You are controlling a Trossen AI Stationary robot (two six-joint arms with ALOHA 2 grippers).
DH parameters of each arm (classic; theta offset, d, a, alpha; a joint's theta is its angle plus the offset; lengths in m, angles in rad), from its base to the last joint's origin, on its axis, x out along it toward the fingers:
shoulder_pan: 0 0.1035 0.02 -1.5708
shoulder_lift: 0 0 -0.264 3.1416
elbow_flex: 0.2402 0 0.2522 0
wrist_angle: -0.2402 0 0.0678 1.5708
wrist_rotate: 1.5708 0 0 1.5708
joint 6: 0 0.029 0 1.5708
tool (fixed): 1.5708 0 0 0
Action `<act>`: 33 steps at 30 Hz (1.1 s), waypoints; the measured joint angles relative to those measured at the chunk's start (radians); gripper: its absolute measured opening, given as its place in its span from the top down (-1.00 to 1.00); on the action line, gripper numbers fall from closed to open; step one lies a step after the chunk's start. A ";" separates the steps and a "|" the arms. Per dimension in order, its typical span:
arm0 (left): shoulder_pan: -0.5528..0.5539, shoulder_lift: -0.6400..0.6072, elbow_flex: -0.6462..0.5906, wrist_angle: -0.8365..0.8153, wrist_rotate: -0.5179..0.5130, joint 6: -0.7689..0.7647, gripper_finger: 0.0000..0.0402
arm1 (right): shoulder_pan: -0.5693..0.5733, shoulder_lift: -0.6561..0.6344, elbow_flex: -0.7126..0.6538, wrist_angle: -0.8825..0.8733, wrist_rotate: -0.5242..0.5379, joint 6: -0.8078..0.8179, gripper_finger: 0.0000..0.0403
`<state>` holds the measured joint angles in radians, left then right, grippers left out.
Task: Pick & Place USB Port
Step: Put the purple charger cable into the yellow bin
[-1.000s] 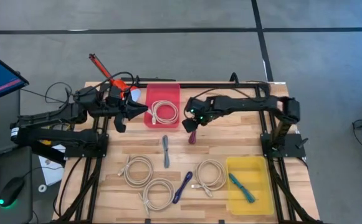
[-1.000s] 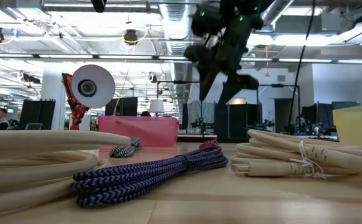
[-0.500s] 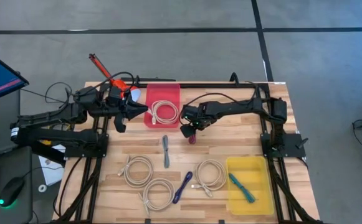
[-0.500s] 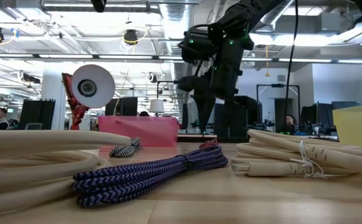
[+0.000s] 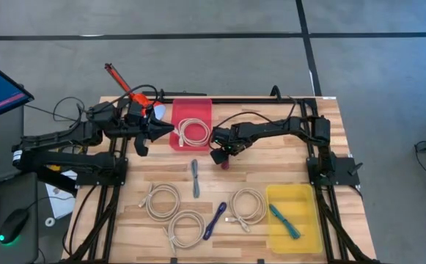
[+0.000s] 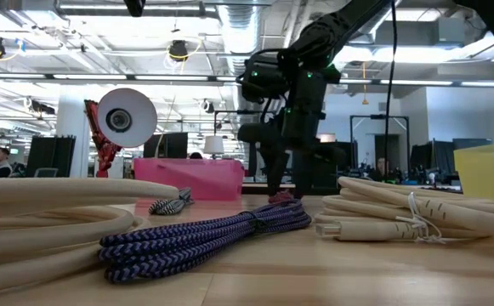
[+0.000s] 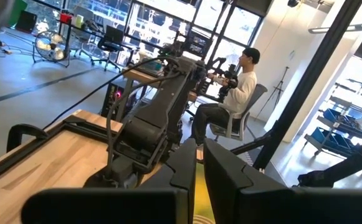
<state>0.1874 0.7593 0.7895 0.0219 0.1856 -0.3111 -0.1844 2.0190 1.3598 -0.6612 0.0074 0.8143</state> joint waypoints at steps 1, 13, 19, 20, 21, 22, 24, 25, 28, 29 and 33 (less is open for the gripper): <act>0.000 0.000 0.000 0.000 0.000 0.000 0.85 | 0.001 0.000 0.000 -0.002 0.001 -0.001 -0.09; 0.000 0.000 0.000 0.000 0.000 0.000 0.85 | 0.006 -0.004 0.000 -0.010 -0.005 -0.084 0.93; 0.000 0.000 0.000 0.000 0.000 0.000 0.85 | 0.020 -0.032 0.000 -0.031 -0.005 -0.115 0.97; 0.000 0.000 0.000 0.000 0.000 0.000 0.85 | 0.021 -0.046 0.000 -0.042 -0.005 -0.115 0.97; 0.000 0.000 0.000 0.000 0.000 0.000 0.85 | 0.021 -0.059 0.000 -0.050 -0.004 -0.118 0.97; 0.000 0.000 0.000 0.001 0.000 0.000 0.85 | 0.021 -0.073 0.000 -0.048 0.001 -0.118 0.98; 0.000 0.000 0.000 0.000 0.000 0.000 0.85 | 0.019 -0.105 0.000 -0.062 0.029 -0.139 0.98; 0.000 0.000 0.000 0.001 0.000 0.000 0.85 | 0.015 -0.125 0.000 -0.069 0.042 -0.141 0.99; 0.000 0.000 0.000 0.001 0.000 0.000 0.85 | -0.004 -0.193 0.000 -0.100 0.070 -0.145 0.99; 0.000 0.000 0.000 0.001 0.000 0.000 0.85 | -0.011 -0.213 0.000 -0.117 0.080 -0.145 0.99; 0.000 0.000 0.000 0.001 0.000 0.000 0.85 | -0.030 -0.320 0.000 -0.183 0.124 -0.145 1.00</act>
<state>0.1875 0.7593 0.7895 0.0227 0.1852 -0.3111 -0.2147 1.6988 1.3598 -0.8439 0.1316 0.6697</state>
